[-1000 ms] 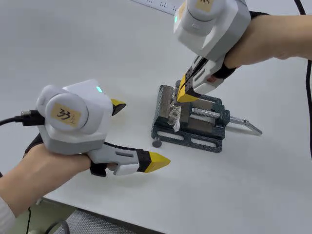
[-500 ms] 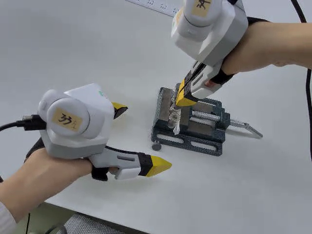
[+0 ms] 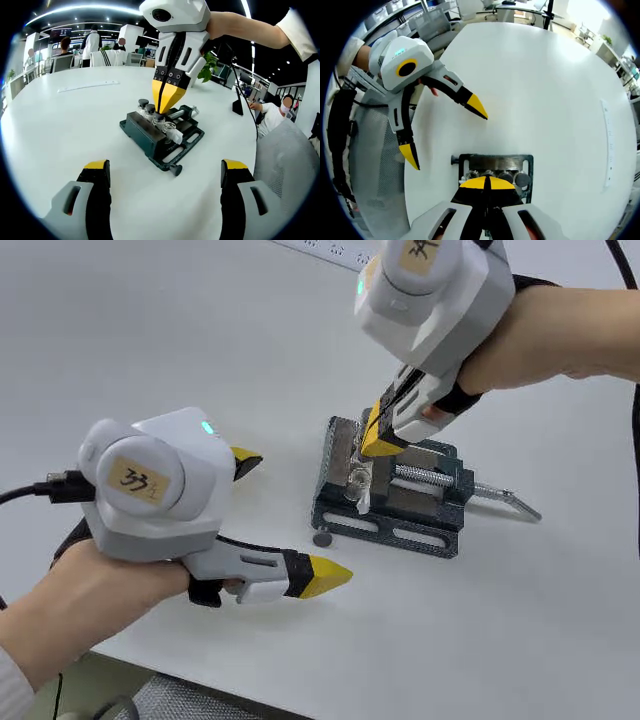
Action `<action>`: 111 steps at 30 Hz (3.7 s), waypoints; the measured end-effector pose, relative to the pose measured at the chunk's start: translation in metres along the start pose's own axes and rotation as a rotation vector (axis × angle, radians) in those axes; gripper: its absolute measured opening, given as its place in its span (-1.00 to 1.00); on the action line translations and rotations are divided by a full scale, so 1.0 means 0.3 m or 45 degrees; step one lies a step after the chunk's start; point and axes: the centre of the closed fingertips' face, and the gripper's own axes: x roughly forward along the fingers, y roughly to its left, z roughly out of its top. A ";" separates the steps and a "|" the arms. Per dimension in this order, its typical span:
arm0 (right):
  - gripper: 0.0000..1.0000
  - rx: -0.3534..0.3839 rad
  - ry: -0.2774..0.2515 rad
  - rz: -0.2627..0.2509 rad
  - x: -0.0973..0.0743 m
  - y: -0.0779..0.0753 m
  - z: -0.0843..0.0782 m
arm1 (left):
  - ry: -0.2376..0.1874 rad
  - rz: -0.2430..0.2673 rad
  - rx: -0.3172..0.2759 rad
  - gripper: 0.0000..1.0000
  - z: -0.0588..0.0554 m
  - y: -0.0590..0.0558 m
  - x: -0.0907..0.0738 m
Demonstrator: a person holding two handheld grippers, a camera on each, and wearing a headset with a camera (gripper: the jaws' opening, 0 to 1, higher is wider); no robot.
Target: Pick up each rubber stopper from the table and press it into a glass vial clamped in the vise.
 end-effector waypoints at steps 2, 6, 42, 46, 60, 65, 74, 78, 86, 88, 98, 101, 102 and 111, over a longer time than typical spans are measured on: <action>-1.00 -0.032 -0.002 -0.009 0.002 0.011 0.004 | 0.010 0.001 0.011 0.81 -0.005 0.005 -0.001; -1.00 -0.034 -0.034 -0.015 0.000 0.006 0.003 | 0.009 0.004 0.013 0.81 -0.001 0.004 -0.002; 0.20 0.100 -0.273 -0.091 -0.050 0.120 -0.053 | 0.024 0.001 0.032 0.66 0.016 -0.025 0.007; 0.45 0.104 -0.296 -0.114 -0.049 0.126 -0.063 | 0.031 0.006 0.032 0.55 0.009 -0.025 0.007; 0.67 0.189 -0.387 -0.150 -0.046 0.183 -0.112 | 0.089 -0.006 0.113 0.09 -0.023 -0.048 0.007; 0.61 0.223 -0.414 -0.157 -0.051 0.200 -0.127 | 0.119 -0.013 0.145 -0.10 -0.038 -0.058 0.011; 0.55 0.275 -0.437 -0.160 -0.045 0.240 -0.156 | 0.139 -0.034 0.184 -0.59 -0.061 -0.078 0.036; 0.53 0.293 -0.442 -0.159 -0.044 0.252 -0.170 | 0.141 -0.023 0.194 -0.72 -0.055 -0.081 0.046; 0.48 0.324 -0.453 -0.164 -0.045 0.269 -0.183 | 0.169 -0.009 0.215 -0.77 -0.072 -0.062 0.058; 0.47 0.326 -0.454 -0.159 -0.042 0.272 -0.184 | 0.171 -0.005 0.218 -0.77 -0.074 -0.060 0.058; 0.42 0.338 -0.462 -0.150 -0.037 0.289 -0.186 | 0.204 -0.014 0.361 -0.73 -0.076 -0.066 0.072; 0.41 0.344 -0.462 -0.148 -0.034 0.291 -0.191 | 0.216 -0.030 0.395 -0.73 -0.076 -0.072 0.078; 0.40 0.346 -0.462 -0.149 -0.033 0.289 -0.192 | 0.217 -0.037 0.404 -0.73 -0.076 -0.077 0.080; 0.38 0.369 -0.463 -0.151 -0.034 0.297 -0.212 | 0.262 -0.066 0.469 -0.75 -0.086 -0.094 0.080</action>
